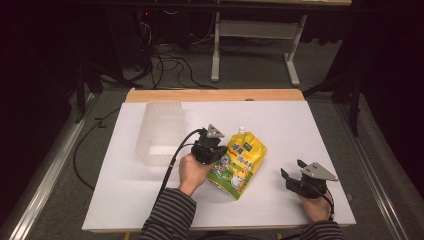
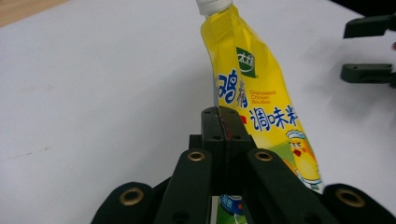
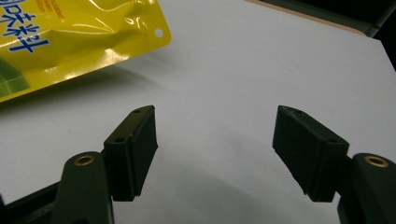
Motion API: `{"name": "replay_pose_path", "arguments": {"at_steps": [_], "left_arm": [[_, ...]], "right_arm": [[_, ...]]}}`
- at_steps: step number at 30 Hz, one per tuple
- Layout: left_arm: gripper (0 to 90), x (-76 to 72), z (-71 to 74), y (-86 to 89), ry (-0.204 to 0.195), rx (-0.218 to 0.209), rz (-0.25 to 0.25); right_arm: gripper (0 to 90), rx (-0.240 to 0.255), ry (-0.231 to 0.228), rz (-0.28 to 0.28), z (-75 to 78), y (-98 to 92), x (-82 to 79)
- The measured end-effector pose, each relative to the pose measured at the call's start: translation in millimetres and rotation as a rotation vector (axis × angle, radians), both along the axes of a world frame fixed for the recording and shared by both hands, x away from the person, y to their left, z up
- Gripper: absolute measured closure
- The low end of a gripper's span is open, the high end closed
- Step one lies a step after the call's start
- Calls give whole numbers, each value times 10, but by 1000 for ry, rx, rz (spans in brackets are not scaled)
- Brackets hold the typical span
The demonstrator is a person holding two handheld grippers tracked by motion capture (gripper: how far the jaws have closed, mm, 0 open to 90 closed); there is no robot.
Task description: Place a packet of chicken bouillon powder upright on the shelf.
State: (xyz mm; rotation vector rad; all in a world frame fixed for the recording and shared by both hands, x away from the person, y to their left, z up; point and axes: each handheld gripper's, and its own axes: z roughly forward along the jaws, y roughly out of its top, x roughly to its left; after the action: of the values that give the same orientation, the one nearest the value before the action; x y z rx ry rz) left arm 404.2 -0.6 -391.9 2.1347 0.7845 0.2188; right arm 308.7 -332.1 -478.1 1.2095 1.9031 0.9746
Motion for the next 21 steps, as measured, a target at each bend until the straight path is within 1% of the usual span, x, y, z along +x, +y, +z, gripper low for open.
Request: {"name": "replay_pose_path", "arguments": {"at_steps": [2,3,4,5,6,7,8,13,14,15,16,17,21], "left_arm": [[900,-14,26,10,-6,-7,2],[900,-34,88,34,-18,-21,0],[900,-34,88,34,-18,-21,0],[900,-51,157,56,-36,-28,0],[900,-51,157,56,-36,-28,0],[900,-56,218,63,-55,-23,2],[900,-55,243,63,-61,-24,4],[900,-50,343,86,-81,-33,5],[900,-50,343,86,-81,-33,5],[900,-53,381,104,-87,-42,5],[900,-53,381,104,-87,-42,5],[900,-58,420,124,-97,-45,9],[900,-55,485,183,-114,-53,26]], "right_arm": [[313,1,1,0,0,-2,3],[313,1,3,1,0,-2,4],[313,1,3,1,0,-2,4],[313,0,3,1,0,0,3],[313,0,3,1,0,0,3],[312,0,4,-1,0,1,3],[313,-1,4,0,0,0,4],[312,1,-1,0,1,-5,3],[312,2,-1,0,1,-6,3],[312,2,-1,1,1,-5,3],[312,4,2,-1,0,-2,1],[312,1,2,-1,0,-3,2],[312,5,1,-3,0,-1,2]]}}
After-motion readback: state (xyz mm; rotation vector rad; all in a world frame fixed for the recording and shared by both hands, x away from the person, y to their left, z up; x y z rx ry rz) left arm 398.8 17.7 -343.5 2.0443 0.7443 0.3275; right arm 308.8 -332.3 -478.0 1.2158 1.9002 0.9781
